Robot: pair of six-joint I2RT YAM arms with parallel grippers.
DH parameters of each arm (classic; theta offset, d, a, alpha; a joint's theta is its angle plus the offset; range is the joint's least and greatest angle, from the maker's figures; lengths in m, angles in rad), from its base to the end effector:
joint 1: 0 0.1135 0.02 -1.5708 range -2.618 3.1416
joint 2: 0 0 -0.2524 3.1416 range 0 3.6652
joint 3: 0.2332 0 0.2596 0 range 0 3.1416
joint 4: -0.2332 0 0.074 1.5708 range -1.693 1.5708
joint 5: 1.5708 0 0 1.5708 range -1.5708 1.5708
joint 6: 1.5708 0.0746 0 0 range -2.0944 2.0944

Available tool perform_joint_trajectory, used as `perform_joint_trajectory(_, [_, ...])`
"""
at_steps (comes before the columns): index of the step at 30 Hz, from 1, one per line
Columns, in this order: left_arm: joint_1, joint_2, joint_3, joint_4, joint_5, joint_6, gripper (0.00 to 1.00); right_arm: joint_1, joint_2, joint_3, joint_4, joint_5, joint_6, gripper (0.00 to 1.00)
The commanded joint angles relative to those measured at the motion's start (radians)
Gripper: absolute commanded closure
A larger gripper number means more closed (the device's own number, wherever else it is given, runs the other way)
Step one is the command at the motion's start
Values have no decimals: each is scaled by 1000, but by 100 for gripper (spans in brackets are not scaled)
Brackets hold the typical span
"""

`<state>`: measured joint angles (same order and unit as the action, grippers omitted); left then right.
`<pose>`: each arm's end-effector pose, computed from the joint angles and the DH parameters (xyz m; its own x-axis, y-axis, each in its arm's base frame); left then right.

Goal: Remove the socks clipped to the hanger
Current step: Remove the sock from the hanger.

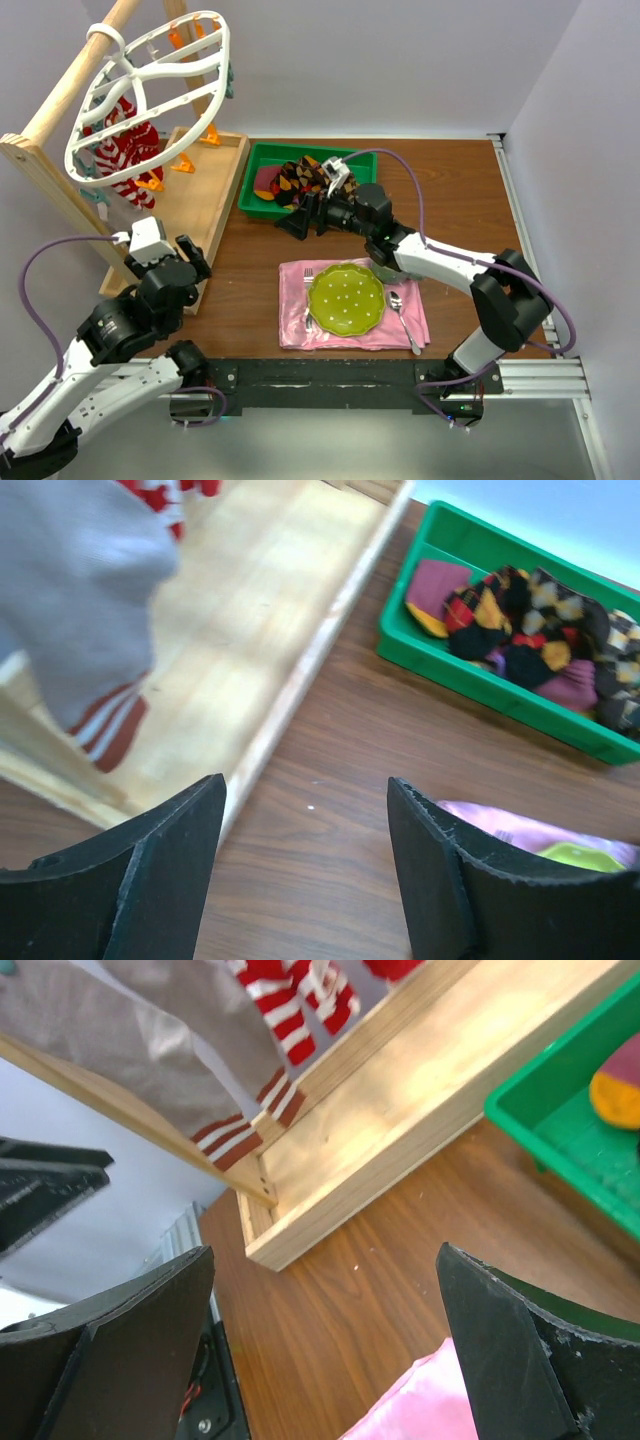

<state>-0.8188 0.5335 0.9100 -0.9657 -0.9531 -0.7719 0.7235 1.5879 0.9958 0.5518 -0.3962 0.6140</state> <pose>0.1216 -0.0409 0.3254 -0.2441 -0.3304 -0.9117 -0.2934 0.9213 -0.2553 0.2883 0.2931 0.2689 -0.5431 0.2295 -0.8077 -0.7180 0.3719 0.5884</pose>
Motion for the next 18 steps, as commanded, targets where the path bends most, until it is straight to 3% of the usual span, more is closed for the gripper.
perform_joint_trajectory(1, [1, 0, 43, -87, -144, -59, 26, -1, -2, 53, 114, -56, 32, 3])
perform_joint_trajectory(5, [1, 40, 33, -73, -208, -55, 23, 1, 7, 47, 119, -67, 35, 3])
perform_joint_trajectory(12, [15, 244, 72, -140, -272, -138, 20, 2, 7, 37, 100, -75, 24, 3])
perform_joint_trajectory(18, [113, 368, 107, -189, -296, -222, 16, 2, -2, 30, 57, -78, 0, 4])
